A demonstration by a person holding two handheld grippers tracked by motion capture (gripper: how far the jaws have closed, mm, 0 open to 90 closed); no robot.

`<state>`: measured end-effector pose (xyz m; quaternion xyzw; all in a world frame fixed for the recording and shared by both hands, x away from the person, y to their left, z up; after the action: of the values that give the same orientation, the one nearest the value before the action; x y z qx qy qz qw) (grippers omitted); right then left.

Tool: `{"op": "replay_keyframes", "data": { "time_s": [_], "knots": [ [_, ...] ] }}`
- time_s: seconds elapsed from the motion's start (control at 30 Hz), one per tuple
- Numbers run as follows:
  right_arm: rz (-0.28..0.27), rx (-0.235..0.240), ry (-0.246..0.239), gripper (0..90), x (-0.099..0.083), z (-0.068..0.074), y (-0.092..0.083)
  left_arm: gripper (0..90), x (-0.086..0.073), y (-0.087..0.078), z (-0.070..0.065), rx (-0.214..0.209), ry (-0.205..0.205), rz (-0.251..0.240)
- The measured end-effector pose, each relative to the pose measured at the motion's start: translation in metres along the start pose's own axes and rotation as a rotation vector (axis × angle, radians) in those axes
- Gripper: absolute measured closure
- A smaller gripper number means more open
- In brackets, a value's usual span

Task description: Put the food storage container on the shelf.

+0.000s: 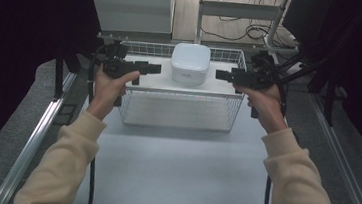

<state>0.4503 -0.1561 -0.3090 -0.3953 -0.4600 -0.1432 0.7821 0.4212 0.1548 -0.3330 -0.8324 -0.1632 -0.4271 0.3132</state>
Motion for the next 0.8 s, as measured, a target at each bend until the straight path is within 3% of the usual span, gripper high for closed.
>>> {"op": "replay_keyframes", "data": {
  "time_s": [0.4, 0.63, 0.8],
  "knots": [
    [-0.028, 0.003, -0.108, 24.9, -0.077, 0.004, -0.046, 26.4, -0.081, -0.035, -0.028, 0.052, 0.110, 0.008],
    [0.012, -0.009, -0.139, 24.6, -0.128, 0.002, -0.056, 26.1, -0.137, -0.038, -0.026, 0.042, 0.097, 0.045],
    [0.042, -0.004, -0.140, 24.6, -0.156, 0.001, -0.052, 26.1, -0.166, -0.037, -0.020, 0.023, 0.048, 0.057]
  ]
}}
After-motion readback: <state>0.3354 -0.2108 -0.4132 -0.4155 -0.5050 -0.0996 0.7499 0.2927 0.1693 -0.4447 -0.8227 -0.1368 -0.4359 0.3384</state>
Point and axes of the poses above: each handheld gripper's, and its own axes: y roughly forward along the jaws, x roughly out of its top, z roughly to its left, the point moved 5 cm from there along y, roughly forward along the jaws, and after that the axes turned 3 degrees about -x, right-handed, at the moved point
